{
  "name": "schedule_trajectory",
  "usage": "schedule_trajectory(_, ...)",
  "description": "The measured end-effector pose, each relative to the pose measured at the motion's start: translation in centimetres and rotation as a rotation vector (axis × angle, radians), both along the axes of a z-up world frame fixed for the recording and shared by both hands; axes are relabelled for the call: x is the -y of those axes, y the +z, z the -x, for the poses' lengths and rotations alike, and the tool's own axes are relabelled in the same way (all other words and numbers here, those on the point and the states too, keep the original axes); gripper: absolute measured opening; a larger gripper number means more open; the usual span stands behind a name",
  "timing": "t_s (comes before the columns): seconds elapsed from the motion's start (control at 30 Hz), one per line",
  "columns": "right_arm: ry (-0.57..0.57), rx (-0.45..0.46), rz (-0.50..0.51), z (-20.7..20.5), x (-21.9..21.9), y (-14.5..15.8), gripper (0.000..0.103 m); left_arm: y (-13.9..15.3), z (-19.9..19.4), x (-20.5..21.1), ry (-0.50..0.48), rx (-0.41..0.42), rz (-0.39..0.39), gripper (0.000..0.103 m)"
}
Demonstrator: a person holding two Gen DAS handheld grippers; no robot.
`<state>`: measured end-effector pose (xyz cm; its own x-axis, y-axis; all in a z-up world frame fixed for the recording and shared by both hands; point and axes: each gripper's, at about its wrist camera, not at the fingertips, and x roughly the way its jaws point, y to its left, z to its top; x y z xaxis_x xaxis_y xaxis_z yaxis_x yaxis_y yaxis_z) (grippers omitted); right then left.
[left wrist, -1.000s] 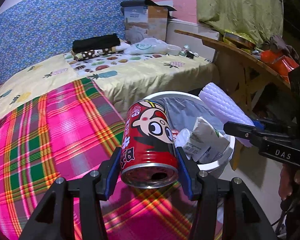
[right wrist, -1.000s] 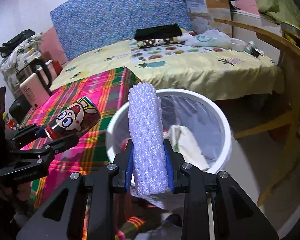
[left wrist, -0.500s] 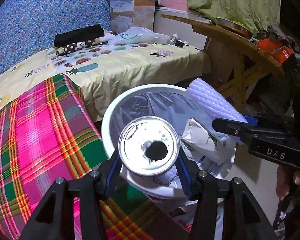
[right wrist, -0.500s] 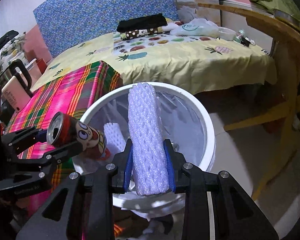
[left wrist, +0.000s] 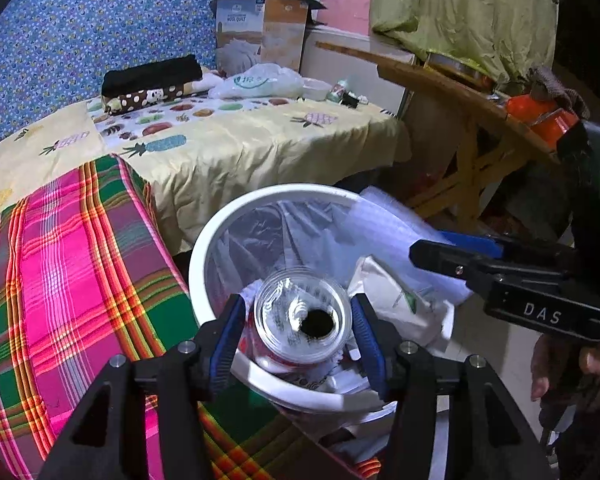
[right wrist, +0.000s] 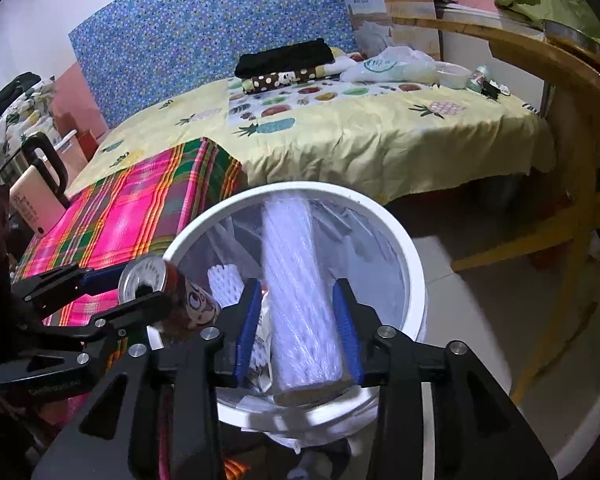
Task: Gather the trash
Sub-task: 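Carry can and foam sleeve over the bin and open both tools, then withdraw both open tools from the bin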
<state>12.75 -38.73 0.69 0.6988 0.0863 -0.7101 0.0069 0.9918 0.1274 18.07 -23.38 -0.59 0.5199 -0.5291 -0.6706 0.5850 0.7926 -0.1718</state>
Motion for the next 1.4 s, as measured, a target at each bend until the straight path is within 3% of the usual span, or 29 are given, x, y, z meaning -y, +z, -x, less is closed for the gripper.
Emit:
schedule_trajectory(0.07,0.004,0.004,0.001,-0.1,-0.2,0.0,0.056,0.2,0.1,0.1,0.0,0.009,0.004,0.06)
schedule_trajectory(0.57,-0.008,0.043,-0.008,2.3,-1.1,0.9,0.056,0.7,0.9,-1.7,0.038,-0.018,0.051,0.06)
schedule_trajectory(1.4,0.068,0.067,0.079,9.5,-7.7,1.8,0.056,2.7,10.8,-9.1,0.237,0.082,-0.037,0.06)
